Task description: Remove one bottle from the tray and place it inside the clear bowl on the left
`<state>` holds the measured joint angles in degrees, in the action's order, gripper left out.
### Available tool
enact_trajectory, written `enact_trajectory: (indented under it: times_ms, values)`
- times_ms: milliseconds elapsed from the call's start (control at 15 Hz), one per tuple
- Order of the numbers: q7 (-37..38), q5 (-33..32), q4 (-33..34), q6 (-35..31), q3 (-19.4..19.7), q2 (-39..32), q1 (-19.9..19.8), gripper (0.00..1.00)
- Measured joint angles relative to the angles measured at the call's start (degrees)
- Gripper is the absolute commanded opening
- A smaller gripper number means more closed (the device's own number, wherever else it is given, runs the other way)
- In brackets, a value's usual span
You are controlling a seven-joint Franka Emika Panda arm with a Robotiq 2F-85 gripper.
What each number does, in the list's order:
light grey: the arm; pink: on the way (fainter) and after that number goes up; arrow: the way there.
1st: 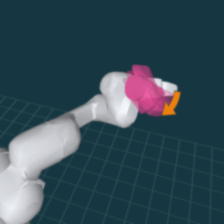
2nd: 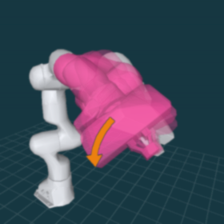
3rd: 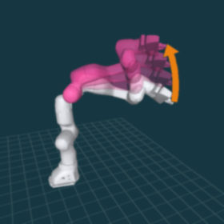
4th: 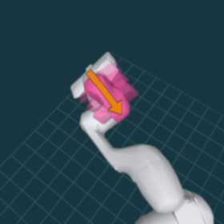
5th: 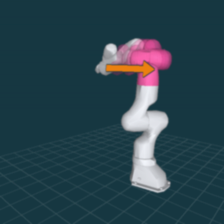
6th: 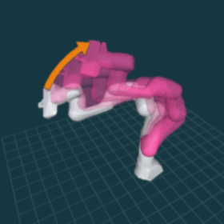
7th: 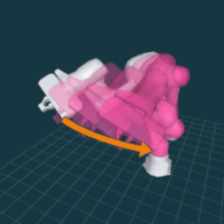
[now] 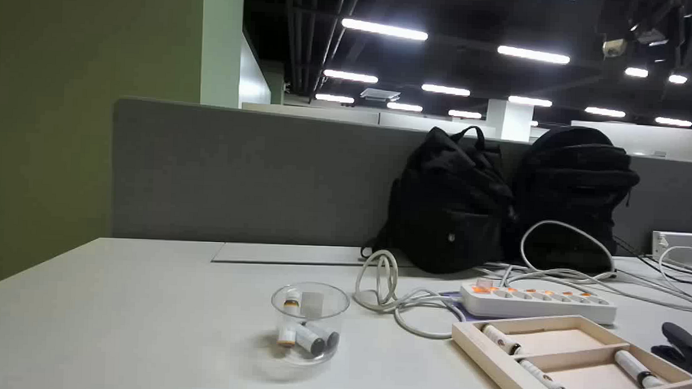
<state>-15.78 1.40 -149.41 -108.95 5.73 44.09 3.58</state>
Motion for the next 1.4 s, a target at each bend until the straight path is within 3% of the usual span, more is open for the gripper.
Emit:
enact_trajectory:
  times_ms: [667, 867, 1200, 1400]
  values:
    - [-0.01, -0.09, -0.05, -0.13, 0.05, -0.17, -0.16, 1.00]
    - [-0.21, -0.77, -3.02, -8.83, 1.82, -1.81, -2.87, 1.00]
    - [-1.08, -0.37, -9.77, -27.80, 8.03, -9.89, -6.98, 1.00]
    - [-1.29, -0.30, -10.50, -30.92, 9.56, -17.05, -7.85, 1.00]
